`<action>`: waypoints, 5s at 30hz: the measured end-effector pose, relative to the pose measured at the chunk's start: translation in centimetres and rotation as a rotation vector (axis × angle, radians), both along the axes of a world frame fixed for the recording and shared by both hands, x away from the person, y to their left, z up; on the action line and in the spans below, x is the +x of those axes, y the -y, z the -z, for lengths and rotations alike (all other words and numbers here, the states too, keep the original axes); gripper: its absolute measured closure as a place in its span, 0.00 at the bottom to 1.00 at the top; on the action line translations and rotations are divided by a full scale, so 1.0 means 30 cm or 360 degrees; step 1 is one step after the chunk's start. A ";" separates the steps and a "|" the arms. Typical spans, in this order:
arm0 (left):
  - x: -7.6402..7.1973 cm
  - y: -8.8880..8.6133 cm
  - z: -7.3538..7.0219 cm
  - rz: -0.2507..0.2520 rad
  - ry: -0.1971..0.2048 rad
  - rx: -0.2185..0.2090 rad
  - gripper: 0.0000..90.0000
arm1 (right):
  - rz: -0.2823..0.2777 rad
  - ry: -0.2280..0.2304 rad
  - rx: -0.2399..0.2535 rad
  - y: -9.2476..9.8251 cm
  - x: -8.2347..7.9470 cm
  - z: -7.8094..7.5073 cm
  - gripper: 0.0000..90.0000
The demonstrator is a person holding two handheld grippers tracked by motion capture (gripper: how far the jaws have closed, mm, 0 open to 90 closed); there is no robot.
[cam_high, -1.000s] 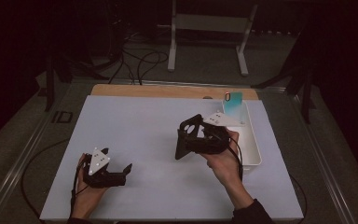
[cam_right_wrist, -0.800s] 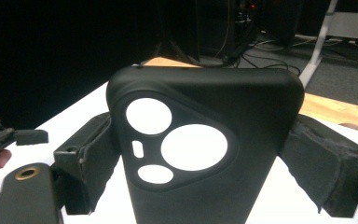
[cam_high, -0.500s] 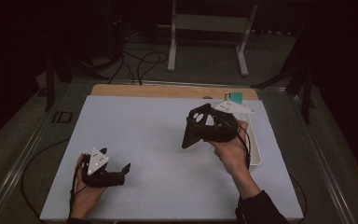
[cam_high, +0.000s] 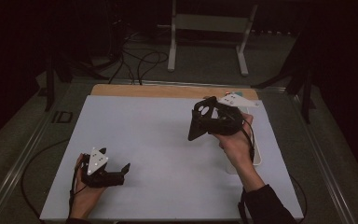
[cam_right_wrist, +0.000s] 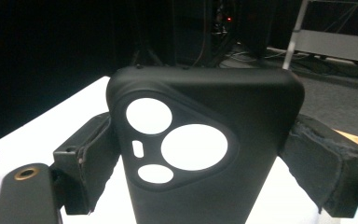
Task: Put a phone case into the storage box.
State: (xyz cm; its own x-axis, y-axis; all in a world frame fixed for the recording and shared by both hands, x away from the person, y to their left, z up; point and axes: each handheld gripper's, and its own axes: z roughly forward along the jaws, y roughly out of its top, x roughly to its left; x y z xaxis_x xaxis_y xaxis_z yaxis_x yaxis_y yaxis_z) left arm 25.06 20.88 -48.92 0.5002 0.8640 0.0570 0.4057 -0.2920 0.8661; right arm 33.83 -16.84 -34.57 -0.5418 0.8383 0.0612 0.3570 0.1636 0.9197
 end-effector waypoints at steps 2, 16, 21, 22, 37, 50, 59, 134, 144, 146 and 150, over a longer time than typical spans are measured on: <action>0.000 0.000 -0.001 0.0000 0.0000 -0.0003 0.00 | 0.0023 0.0008 -0.0006 0.010 0.012 -0.008 0.16; 0.000 0.007 0.000 0.0003 -0.0003 0.0004 0.00 | 0.0095 0.0037 -0.0010 0.063 0.057 -0.029 0.16; -0.002 0.007 -0.002 0.0006 0.0000 -0.0002 0.00 | 0.0152 0.0049 -0.0009 0.092 0.080 -0.039 0.16; -0.002 0.007 -0.002 0.0006 0.0000 -0.0002 0.00 | 0.0162 0.0053 -0.0012 0.097 0.084 -0.041 0.16; -0.002 0.010 -0.001 0.0011 -0.0002 0.0004 0.00 | 0.0339 0.0087 -0.0059 0.192 0.149 -0.070 0.16; -0.002 0.010 0.000 0.0008 -0.0002 -0.0005 0.00 | 0.0508 0.0045 -0.0092 0.276 0.214 -0.033 0.16; -0.003 0.010 -0.001 0.0012 -0.0002 -0.0003 0.00 | 0.0606 0.0006 -0.0106 0.342 0.250 -0.006 0.16; -0.006 -0.007 -0.009 -0.0001 0.0010 -0.0020 0.00 | 0.0627 -0.0270 -0.0151 0.331 0.400 0.233 0.08; -0.011 -0.014 -0.020 -0.0008 0.0024 -0.0020 0.00 | 0.0435 -0.0214 -0.0149 0.291 0.263 0.216 0.08; -0.014 -0.015 -0.023 -0.0010 0.0027 -0.0025 0.00 | 0.0409 -0.0206 -0.0156 0.284 0.247 0.215 0.08; -0.020 -0.019 -0.037 -0.0001 0.0039 -0.0057 0.00 | 0.0321 -0.0158 -0.0190 0.260 0.173 0.202 0.08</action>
State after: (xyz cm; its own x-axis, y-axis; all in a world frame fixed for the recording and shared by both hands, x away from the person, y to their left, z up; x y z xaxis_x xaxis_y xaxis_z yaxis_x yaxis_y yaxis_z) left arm 24.44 21.44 -47.81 0.4986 0.8660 0.0379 0.3846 -0.2603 0.8856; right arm 39.04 -24.64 -40.63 -0.3594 0.9332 0.0001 0.4811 0.1852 0.8569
